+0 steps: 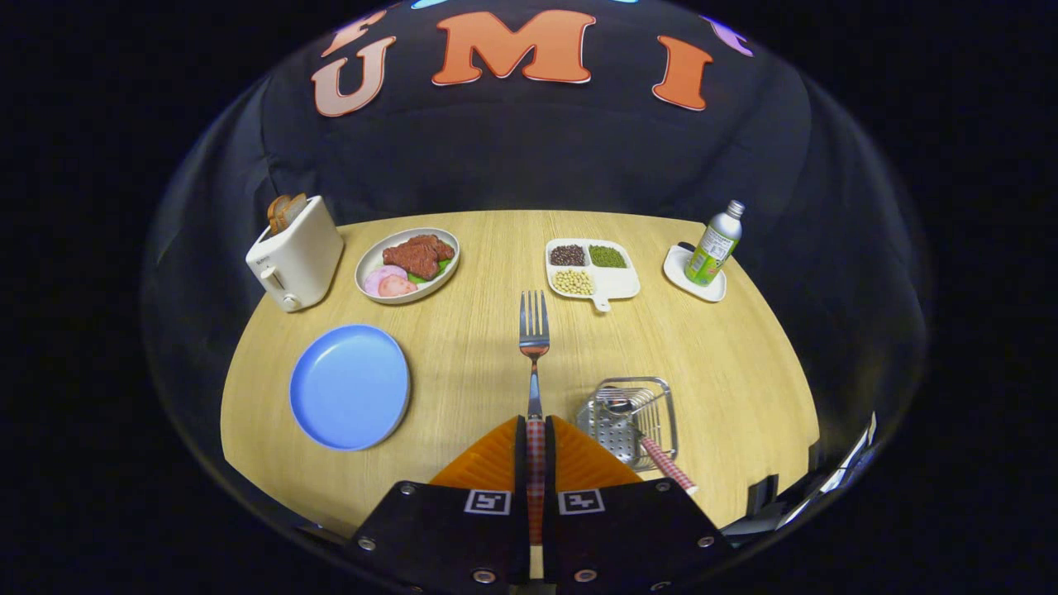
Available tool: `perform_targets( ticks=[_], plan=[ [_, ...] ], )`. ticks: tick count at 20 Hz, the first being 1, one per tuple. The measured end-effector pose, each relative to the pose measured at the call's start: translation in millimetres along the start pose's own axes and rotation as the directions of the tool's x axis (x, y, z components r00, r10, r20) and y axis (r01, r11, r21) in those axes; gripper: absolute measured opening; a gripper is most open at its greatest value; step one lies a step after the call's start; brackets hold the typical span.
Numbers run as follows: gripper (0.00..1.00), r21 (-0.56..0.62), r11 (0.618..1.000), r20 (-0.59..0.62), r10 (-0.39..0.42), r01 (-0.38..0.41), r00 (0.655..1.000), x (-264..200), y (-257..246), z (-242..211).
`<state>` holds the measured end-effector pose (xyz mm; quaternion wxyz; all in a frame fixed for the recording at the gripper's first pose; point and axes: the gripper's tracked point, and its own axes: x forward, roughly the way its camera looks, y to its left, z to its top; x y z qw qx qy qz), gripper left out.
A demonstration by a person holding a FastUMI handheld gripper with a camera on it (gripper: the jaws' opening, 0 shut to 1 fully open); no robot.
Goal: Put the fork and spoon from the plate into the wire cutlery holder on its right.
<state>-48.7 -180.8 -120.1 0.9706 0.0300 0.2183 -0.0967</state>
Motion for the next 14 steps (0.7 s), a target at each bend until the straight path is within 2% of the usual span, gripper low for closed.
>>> perform_targets(
  ticks=[2, 4, 6, 9, 11, 14],
  plan=[
    [0.06, -0.052, 0.999, -0.077, -0.001, -0.003, 0.997, -7, -17, -12],
    [0.07, -0.085, 0.996, -0.111, -0.035, 0.026, 0.993, -12, -38, -15],
    [0.07, -0.044, 0.999, -0.182, 0.001, -0.009, 0.983, -17, -41, -23],
    [0.07, -0.124, 0.992, -0.251, -0.055, 0.024, 0.967, -18, -67, -31],
    [0.07, -0.169, 0.986, -0.320, -0.061, 0.007, 0.945, -20, -71, -42],
    [0.07, -0.177, 0.983, -0.424, -0.027, -0.053, 0.905, -21, -67, -55]
  ],
)
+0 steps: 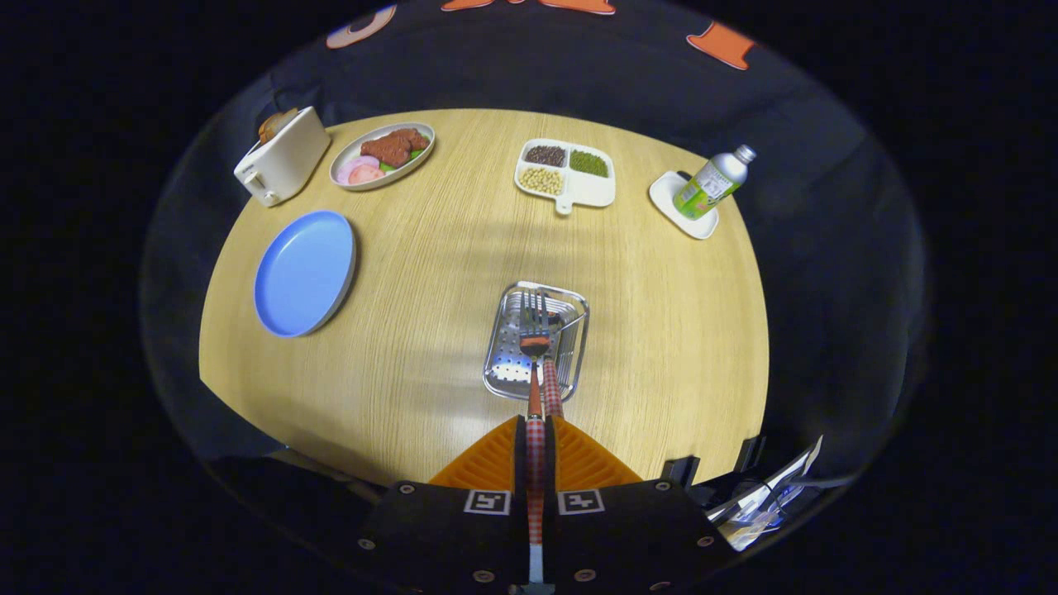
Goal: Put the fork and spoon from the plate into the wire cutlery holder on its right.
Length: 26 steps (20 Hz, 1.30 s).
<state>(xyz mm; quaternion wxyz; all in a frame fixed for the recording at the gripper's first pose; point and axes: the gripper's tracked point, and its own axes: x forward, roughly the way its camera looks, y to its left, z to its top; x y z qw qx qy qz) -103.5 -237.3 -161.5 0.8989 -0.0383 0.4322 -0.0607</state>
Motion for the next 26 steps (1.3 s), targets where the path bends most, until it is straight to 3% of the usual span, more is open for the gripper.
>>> perform_targets(
  ticks=[4, 11, 19, 26],
  plan=[
    [0.07, 0.007, 0.998, -0.120, 0.067, -0.067, 0.991, 7, 6, 0],
    [0.07, -0.028, 0.993, -0.271, 0.104, -0.115, 0.957, 23, 3, 13],
    [0.07, 0.045, 0.981, -0.429, 0.189, -0.188, 0.883, 46, 6, 19],
    [0.12, 0.097, 0.986, -0.286, 0.160, -0.138, 0.945, 45, -7, 39]
  ],
)
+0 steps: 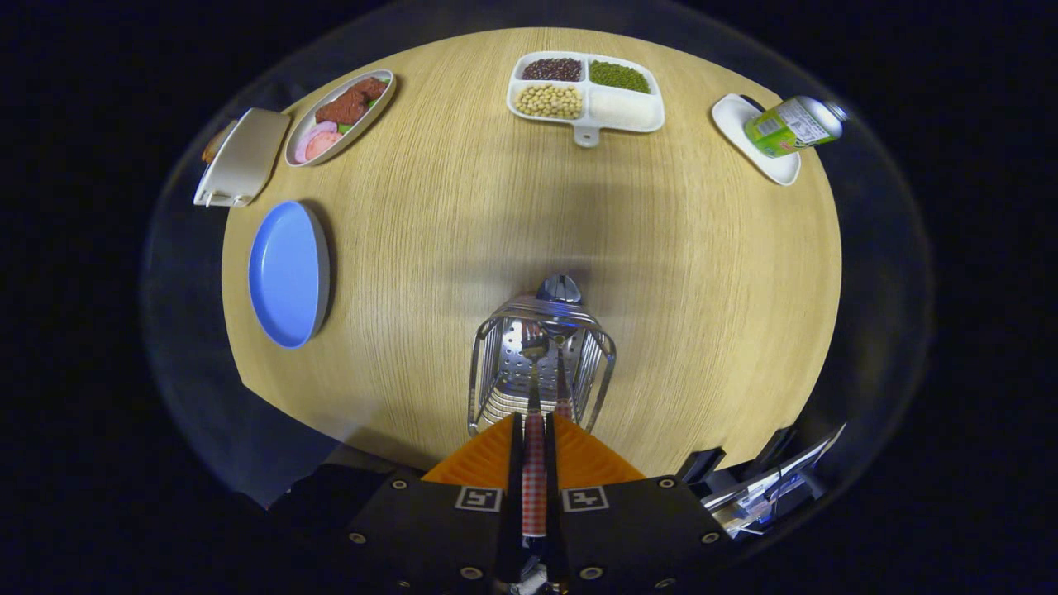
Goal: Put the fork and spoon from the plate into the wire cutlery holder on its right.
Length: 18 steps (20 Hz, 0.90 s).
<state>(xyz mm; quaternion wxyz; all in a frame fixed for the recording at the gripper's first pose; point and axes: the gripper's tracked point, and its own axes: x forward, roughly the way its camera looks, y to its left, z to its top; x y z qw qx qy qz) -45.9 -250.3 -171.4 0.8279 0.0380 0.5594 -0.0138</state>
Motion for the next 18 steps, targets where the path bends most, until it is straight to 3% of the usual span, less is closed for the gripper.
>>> perform_targets(
  ticks=[3, 7, 11, 18],
  plan=[
    [0.24, 0.095, 0.995, 0.141, 0.026, -0.040, 0.990, -20, 4, 11],
    [0.26, 0.187, 0.973, 0.423, 0.042, -0.133, 0.905, -67, 9, 45],
    [0.36, 0.186, 0.971, 0.647, -0.008, -0.148, 0.762, -126, 5, 65],
    [0.52, 0.157, 0.980, 0.892, -0.089, -0.119, 0.443, -240, -6, 82]
  ],
)
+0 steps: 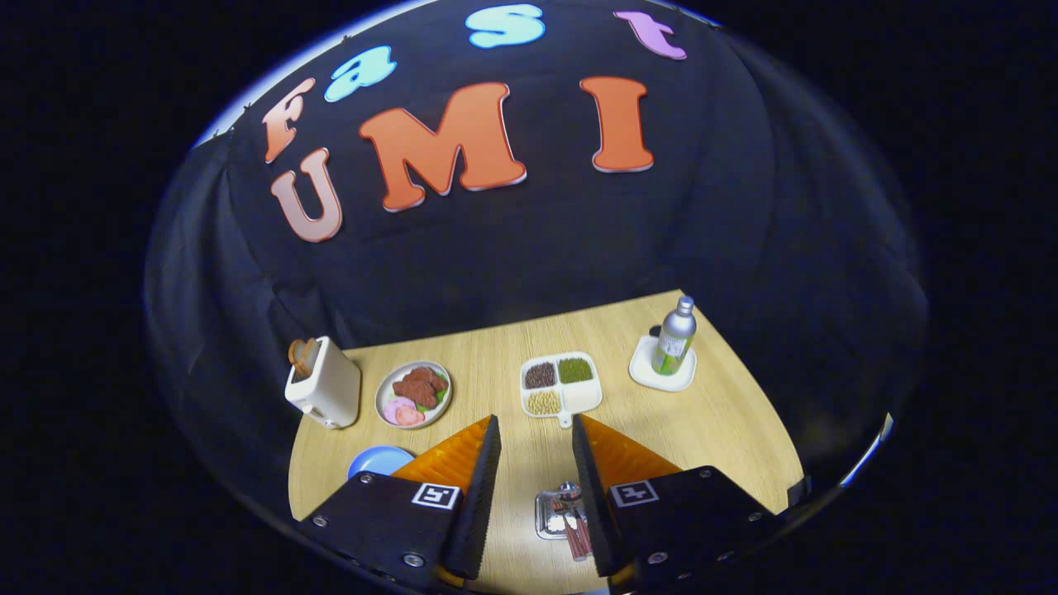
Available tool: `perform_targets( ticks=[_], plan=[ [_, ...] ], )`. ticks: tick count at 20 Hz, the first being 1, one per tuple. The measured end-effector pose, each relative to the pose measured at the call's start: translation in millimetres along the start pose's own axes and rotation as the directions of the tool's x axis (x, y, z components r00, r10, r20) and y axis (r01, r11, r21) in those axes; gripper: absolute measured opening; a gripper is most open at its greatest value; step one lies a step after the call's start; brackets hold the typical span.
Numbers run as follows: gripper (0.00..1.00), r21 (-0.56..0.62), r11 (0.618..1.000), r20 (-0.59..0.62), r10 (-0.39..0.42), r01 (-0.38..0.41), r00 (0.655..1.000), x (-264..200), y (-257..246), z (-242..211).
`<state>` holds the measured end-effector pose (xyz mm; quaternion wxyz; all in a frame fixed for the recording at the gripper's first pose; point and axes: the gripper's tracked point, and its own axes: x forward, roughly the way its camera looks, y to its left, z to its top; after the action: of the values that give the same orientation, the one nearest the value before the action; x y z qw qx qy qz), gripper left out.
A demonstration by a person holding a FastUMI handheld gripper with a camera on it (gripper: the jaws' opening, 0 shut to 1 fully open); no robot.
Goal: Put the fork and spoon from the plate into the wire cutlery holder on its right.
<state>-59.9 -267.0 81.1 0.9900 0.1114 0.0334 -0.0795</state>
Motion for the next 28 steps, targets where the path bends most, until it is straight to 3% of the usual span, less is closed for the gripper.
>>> perform_targets(
  ticks=[5, 7, 12, 18, 21, 28],
  plan=[
    [0.86, -0.068, 0.997, 0.291, 0.001, 0.020, 0.957, -23, 2, 68],
    [0.92, -0.081, 0.996, 0.370, 0.005, 0.027, 0.929, -32, 3, 83],
    [0.95, -0.141, 0.989, 0.554, 0.043, 0.043, 0.832, -65, 21, 128],
    [0.96, -0.170, 0.984, 0.631, 0.071, 0.048, 0.772, -87, 35, 148],
    [0.96, -0.174, 0.984, 0.644, 0.087, 0.035, 0.760, -92, 40, 150],
    [0.96, -0.195, 0.981, 0.625, 0.111, 0.017, 0.773, -93, 44, 142]
  ],
)
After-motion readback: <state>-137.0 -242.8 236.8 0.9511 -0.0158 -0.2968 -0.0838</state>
